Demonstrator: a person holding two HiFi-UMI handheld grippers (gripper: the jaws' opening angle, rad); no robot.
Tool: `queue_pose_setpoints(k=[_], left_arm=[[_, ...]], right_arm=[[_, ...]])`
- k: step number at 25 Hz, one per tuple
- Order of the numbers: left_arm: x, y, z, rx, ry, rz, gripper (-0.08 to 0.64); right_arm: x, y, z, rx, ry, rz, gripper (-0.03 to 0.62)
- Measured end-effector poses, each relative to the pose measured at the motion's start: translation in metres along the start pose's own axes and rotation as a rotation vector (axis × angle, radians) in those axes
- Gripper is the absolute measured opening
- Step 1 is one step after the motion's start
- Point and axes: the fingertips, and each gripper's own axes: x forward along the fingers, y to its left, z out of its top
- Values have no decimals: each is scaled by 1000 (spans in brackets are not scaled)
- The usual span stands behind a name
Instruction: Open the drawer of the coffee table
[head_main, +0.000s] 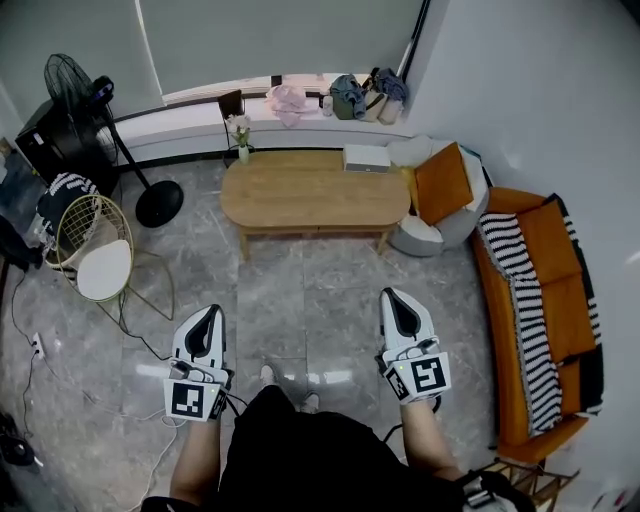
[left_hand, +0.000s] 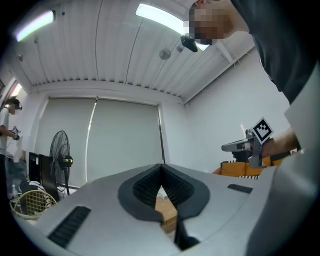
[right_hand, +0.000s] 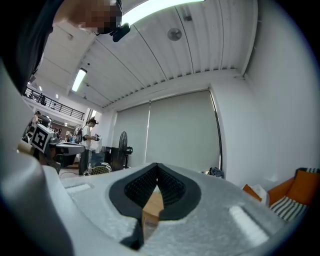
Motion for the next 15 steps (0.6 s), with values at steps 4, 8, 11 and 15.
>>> queue_pose_setpoints(k=[4,8,11,15], left_arm=[[16,5,-11,-17,9,-5,6],[46,17,-26,-43,13,-28,6],[75,40,-45,-41,36,-38,6],[123,73,-50,-39,36,-72,6]], right_arm=[[9,-11,-6,3,10,-11,5],[34,-22,-13,-4,24,-25,5],[64,-34,-19,0,45,-51,5],[117,-42,-21,1,73,-60,5]])
